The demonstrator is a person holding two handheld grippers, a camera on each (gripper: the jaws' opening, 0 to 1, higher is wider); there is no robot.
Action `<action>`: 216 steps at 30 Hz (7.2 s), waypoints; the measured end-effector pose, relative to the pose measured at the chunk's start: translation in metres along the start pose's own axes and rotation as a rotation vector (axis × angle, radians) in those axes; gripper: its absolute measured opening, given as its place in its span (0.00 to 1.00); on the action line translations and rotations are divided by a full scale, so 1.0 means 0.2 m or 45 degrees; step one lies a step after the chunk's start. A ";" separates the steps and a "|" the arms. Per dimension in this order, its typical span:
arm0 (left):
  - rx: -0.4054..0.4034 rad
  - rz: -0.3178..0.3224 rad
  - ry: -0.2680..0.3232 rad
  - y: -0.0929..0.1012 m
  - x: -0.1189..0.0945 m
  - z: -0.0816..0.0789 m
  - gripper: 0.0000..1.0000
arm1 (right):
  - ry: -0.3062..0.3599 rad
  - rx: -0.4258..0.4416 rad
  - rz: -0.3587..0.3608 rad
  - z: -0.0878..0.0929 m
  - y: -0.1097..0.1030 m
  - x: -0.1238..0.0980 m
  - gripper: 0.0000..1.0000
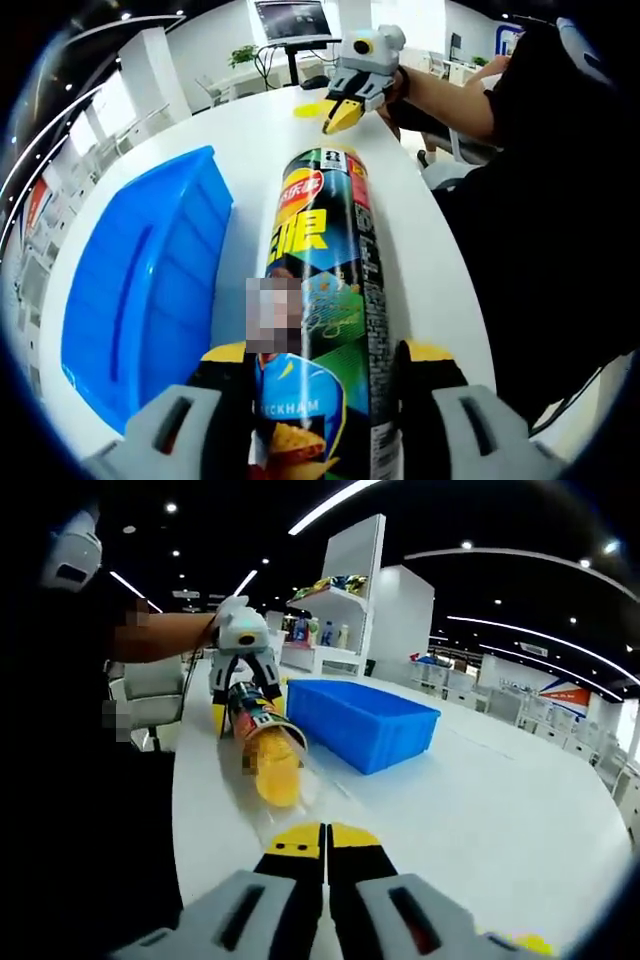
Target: Open the lid of the chip container on the table, take out the chips, place them into the box in front of the container, and close the lid
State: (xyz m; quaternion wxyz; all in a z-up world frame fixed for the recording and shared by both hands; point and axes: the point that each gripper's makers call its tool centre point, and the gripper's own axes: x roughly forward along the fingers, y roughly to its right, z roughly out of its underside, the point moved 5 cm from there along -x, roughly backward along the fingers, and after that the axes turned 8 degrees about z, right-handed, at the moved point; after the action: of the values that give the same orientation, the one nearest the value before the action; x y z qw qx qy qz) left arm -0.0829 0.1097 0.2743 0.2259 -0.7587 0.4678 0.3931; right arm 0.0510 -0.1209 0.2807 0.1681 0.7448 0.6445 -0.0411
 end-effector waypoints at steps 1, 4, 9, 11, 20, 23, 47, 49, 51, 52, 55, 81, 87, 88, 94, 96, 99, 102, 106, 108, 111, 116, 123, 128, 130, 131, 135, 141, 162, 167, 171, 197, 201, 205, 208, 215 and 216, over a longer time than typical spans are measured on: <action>0.000 0.000 0.001 0.00 0.00 0.00 0.58 | -0.001 -0.011 -0.015 -0.01 -0.02 0.02 0.02; 0.002 -0.001 0.003 -0.01 0.00 0.00 0.58 | 0.003 -0.018 -0.040 -0.03 -0.05 0.07 0.02; 0.003 -0.003 0.005 -0.01 0.00 0.01 0.58 | 0.010 -0.022 -0.074 -0.04 -0.06 0.13 0.02; 0.003 -0.003 0.006 -0.01 0.00 0.01 0.58 | 0.013 -0.022 -0.090 -0.05 -0.07 0.16 0.02; 0.004 -0.011 0.017 -0.02 0.00 0.00 0.59 | 0.016 -0.060 -0.165 -0.15 -0.23 0.28 0.02; 0.002 -0.010 0.021 -0.02 0.00 0.00 0.59 | 0.006 -0.073 -0.168 -0.16 -0.25 0.30 0.02; 0.001 0.001 0.022 0.01 0.01 -0.01 0.59 | -0.059 -0.021 -0.111 -0.12 -0.22 0.29 0.11; -0.001 0.003 0.018 0.02 0.02 -0.02 0.59 | -0.057 0.023 -0.084 -0.11 -0.20 0.25 0.11; -0.001 0.005 0.015 0.04 0.02 -0.03 0.59 | -0.033 0.087 -0.054 -0.10 -0.18 0.21 0.11; -0.002 0.006 0.014 0.04 0.02 -0.04 0.59 | -0.016 0.119 -0.047 -0.10 -0.18 0.19 0.11; -0.003 0.008 0.010 0.05 0.03 -0.04 0.59 | 0.060 0.266 -0.075 -0.13 -0.19 0.12 0.11; -0.019 0.009 0.010 0.04 0.03 -0.03 0.59 | 0.161 0.603 -0.183 -0.20 -0.36 0.24 0.15; -0.016 0.006 0.017 0.04 0.02 -0.03 0.59 | 0.156 0.619 -0.170 -0.21 -0.38 0.27 0.11; -0.015 0.006 0.017 0.04 0.02 -0.03 0.59 | 0.153 0.626 -0.167 -0.20 -0.39 0.27 0.11; -0.015 0.003 0.022 0.03 0.01 -0.02 0.59 | 0.147 0.733 -0.187 -0.21 -0.43 0.31 0.10; -0.017 0.000 0.027 0.03 0.01 -0.02 0.59 | 0.151 0.775 -0.204 -0.20 -0.43 0.31 0.07; -0.011 0.000 0.030 0.05 0.02 -0.03 0.59 | 0.138 0.783 -0.212 -0.21 -0.44 0.30 0.05; -0.010 -0.001 0.032 0.05 0.02 -0.03 0.60 | 0.145 0.793 -0.210 -0.22 -0.46 0.29 0.03; -0.003 -0.012 0.037 0.05 0.00 -0.03 0.60 | 0.162 0.809 -0.236 -0.29 -0.48 0.28 0.01; 0.001 -0.022 0.026 0.05 -0.02 -0.03 0.60 | 0.166 0.782 -0.243 -0.33 -0.49 0.27 0.01; 0.005 -0.039 0.018 0.04 -0.04 -0.03 0.60 | 0.193 0.745 -0.256 -0.40 -0.49 0.25 0.00; 0.007 -0.077 0.113 0.02 -0.07 -0.07 0.60 | 0.239 0.641 -0.253 -0.57 -0.44 0.21 0.00; -0.030 -0.190 0.373 0.00 -0.06 -0.17 0.60 | 0.198 0.395 -0.220 -0.77 -0.34 0.19 0.00; -0.047 -0.285 0.553 0.00 -0.03 -0.22 0.60 | 0.154 0.221 -0.222 -0.90 -0.33 0.19 0.00; -0.058 -0.322 0.622 0.00 -0.02 -0.24 0.60 | 0.134 0.170 -0.222 -0.94 -0.33 0.20 0.00; -0.060 -0.342 0.645 0.00 -0.02 -0.25 0.60 | 0.126 0.148 -0.221 -0.95 -0.33 0.20 0.00; -0.063 -0.404 0.772 0.01 0.00 -0.27 0.60 | 0.091 0.063 -0.229 -1.00 -0.36 0.21 0.00; -0.098 -0.453 0.913 0.01 0.03 -0.29 0.60 | 0.042 -0.045 -0.234 -1.06 -0.39 0.24 0.00; -0.190 -0.499 1.132 -0.02 0.08 -0.26 0.60 | -0.064 -0.278 -0.278 -1.15 -0.55 0.39 0.03; -0.204 -0.477 1.148 -0.02 0.08 -0.25 0.60 | -0.012 -0.284 -0.284 -1.16 -0.55 0.39 0.04; -0.211 -0.468 1.155 -0.02 0.07 -0.25 0.60 | 0.067 -0.258 -0.259 -1.21 -0.51 0.35 0.11; -0.226 -0.467 1.160 -0.02 0.07 -0.24 0.60 | 0.143 0.081 0.278 -0.78 0.11 -0.22 0.20; -0.225 -0.471 1.159 -0.02 0.07 -0.24 0.60 | 0.140 0.142 0.350 -0.68 0.19 -0.29 0.22; -0.225 -0.474 1.158 -0.02 0.07 -0.24 0.60 | 0.136 0.198 0.409 -0.58 0.25 -0.34 0.23; -0.225 -0.477 1.157 -0.01 0.07 -0.24 0.60 | 0.129 0.243 0.447 -0.50 0.28 -0.38 0.24; -0.224 -0.482 1.153 -0.01 0.07 -0.24 0.60 | 0.128 0.318 0.540 -0.36 0.34 -0.46 0.27; -0.224 -0.482 1.153 -0.01 0.07 -0.24 0.60 | 0.126 0.321 0.552 -0.35 0.35 -0.47 0.27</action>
State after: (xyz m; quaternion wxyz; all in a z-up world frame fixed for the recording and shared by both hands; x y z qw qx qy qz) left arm -0.0583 0.0694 0.2918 0.0026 -0.9411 0.3379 0.0143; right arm 0.0927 -0.1968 0.3858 0.0472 0.8817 0.4670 -0.0475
